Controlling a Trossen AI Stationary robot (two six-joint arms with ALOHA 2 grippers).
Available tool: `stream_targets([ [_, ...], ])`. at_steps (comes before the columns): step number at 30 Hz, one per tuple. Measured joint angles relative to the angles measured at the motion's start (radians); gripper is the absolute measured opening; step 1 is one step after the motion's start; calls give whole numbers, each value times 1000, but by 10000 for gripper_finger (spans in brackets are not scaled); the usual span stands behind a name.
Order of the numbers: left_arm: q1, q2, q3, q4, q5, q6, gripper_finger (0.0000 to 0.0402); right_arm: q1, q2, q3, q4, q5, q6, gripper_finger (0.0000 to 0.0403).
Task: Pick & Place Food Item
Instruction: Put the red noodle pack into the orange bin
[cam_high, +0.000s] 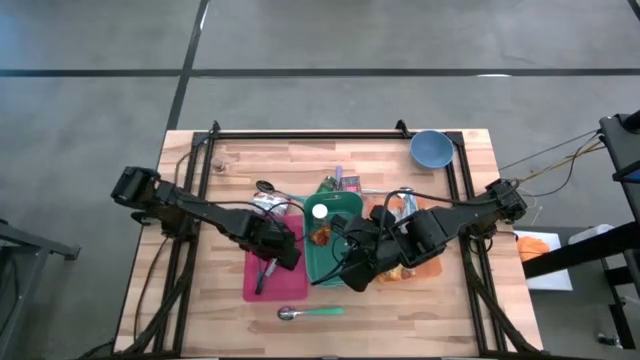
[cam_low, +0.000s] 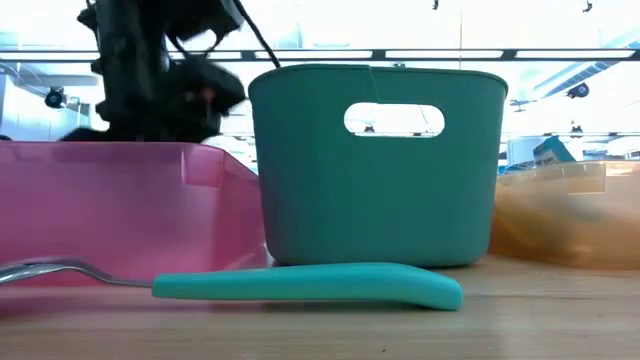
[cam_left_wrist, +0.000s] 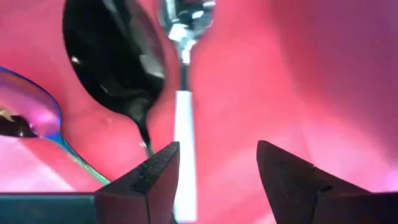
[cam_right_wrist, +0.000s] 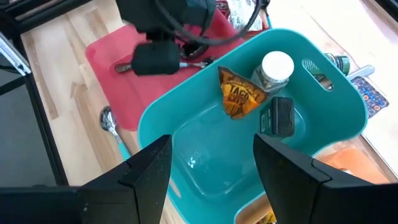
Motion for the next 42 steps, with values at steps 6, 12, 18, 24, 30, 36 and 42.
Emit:
stream_targets([
  [6,0,-139,-1,-50,-32,71,218,1,0,-1,-8,0,-23,223],
  [12,18,-286,0,-163,-113,134,219,-3,0,-2,-26,3,-30,223],
  [18,152,-400,-1,-366,-154,120,219,-12,0,-2,-30,3,-30,223],
  [24,354,-435,-26,-401,-165,219,219,-12,0,-2,-31,3,-24,223],
  [30,520,-436,-118,-295,-83,320,219,-12,0,-2,-30,3,5,223],
  [36,575,-439,-234,-200,10,328,219,-11,0,-2,-30,1,27,223],
  [42,575,-440,-296,-144,-4,352,219,-11,0,-2,-30,-18,27,223],
])
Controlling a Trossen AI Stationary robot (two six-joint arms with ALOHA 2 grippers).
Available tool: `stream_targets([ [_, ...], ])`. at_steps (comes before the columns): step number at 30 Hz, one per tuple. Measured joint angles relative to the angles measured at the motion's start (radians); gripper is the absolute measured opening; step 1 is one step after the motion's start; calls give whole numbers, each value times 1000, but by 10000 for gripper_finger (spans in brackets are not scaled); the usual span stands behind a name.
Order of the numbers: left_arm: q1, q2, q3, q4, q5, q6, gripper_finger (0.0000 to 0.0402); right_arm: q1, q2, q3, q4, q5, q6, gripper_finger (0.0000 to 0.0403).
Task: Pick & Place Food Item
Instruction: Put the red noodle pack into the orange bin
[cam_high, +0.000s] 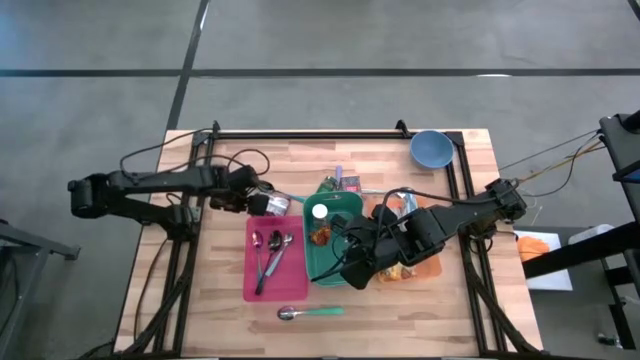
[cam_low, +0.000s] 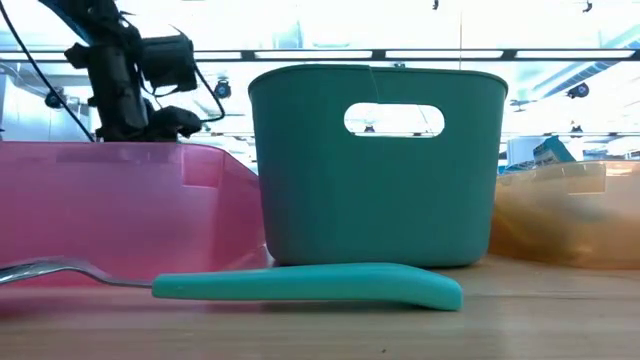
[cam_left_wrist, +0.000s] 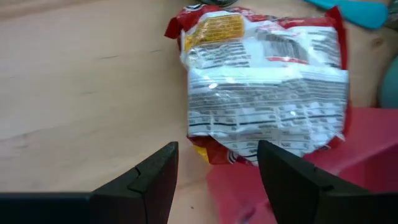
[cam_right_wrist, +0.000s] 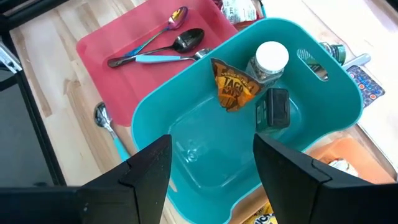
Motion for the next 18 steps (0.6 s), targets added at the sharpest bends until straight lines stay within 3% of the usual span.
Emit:
stream_targets([
  [5,0,0,-78,96,15,14,218,0,0,0,0,-6,0,223],
  [12,1,0,-212,434,109,2,218,2,0,0,0,-17,-1,223],
  [18,1,0,-246,462,104,3,218,2,0,0,-1,-24,-4,223],
])
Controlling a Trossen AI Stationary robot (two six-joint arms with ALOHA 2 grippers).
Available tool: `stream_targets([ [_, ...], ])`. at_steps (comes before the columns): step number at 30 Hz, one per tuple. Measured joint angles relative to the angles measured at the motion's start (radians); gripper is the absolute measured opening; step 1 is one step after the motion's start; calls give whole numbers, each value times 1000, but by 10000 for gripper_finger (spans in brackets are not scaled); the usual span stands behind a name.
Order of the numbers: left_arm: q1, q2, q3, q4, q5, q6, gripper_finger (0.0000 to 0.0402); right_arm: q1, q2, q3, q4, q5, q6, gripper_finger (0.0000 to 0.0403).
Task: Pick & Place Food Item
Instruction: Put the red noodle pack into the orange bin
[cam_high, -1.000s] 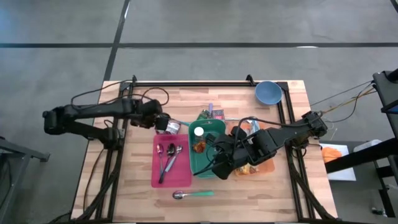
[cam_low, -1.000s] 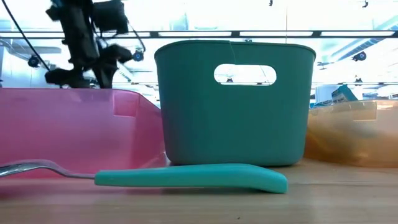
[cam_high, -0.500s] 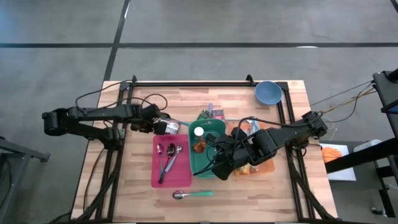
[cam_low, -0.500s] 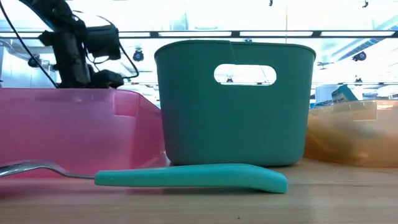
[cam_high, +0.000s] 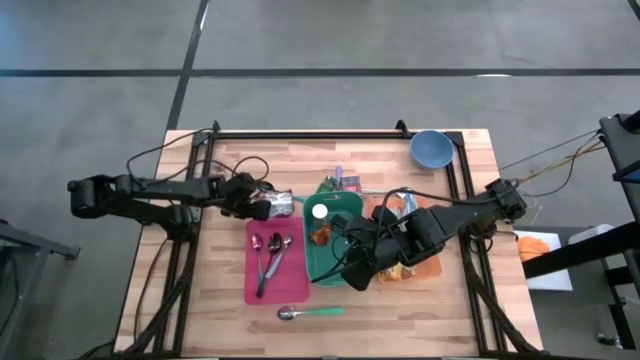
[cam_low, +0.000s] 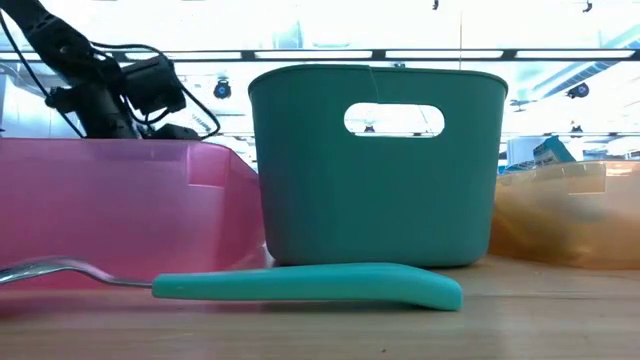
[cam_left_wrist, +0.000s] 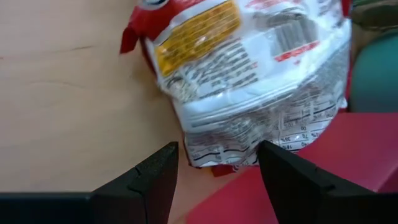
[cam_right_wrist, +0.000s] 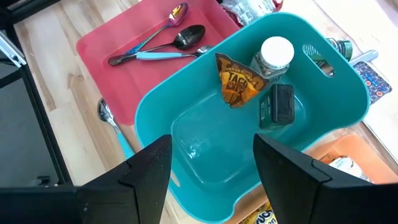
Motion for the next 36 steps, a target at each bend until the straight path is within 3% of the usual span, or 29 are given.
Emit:
stream_targets([
  [8,0,0,-8,23,-3,49,196,0,0,0,0,0,0,223],
  [22,0,0,-8,73,6,59,10,0,0,0,-1,-9,4,223],
  [28,0,-25,-8,76,8,51,1,0,0,0,-1,-9,4,223],
  [36,0,-179,-8,79,8,47,0,0,0,0,-1,-8,0,223],
])
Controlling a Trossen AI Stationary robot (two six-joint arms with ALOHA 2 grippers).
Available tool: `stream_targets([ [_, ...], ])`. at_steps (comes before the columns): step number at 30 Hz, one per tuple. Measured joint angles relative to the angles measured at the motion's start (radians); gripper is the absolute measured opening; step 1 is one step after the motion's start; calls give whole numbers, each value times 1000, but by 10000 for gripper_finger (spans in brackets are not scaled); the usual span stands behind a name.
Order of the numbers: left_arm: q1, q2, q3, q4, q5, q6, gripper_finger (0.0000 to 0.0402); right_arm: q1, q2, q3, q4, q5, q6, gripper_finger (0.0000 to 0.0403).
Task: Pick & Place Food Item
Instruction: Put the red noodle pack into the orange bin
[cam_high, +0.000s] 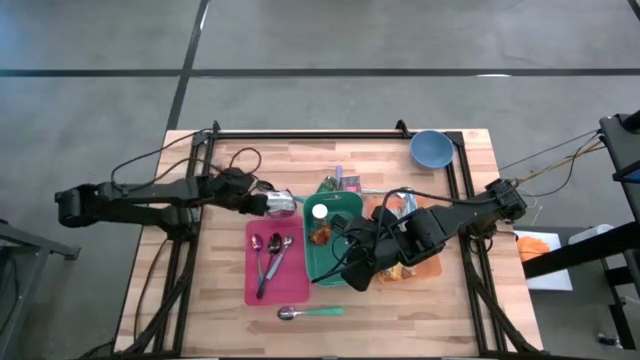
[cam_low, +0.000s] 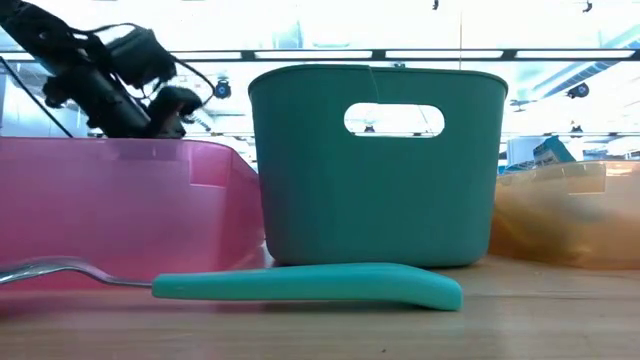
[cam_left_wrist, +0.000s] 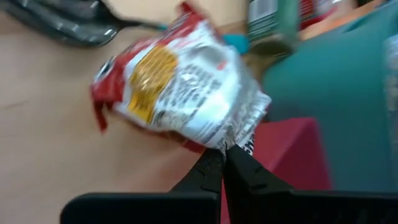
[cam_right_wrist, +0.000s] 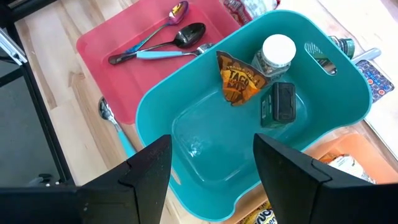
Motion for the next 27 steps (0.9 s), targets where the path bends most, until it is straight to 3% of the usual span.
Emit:
stream_targets([
  [15,-1,-264,0,56,0,-125,0,0,0,-1,0,0,-5,223],
  [22,-12,-292,9,246,0,-233,0,0,0,-1,0,9,29,223],
  [27,-37,-259,121,214,0,-180,0,-1,0,-1,0,38,52,223],
])
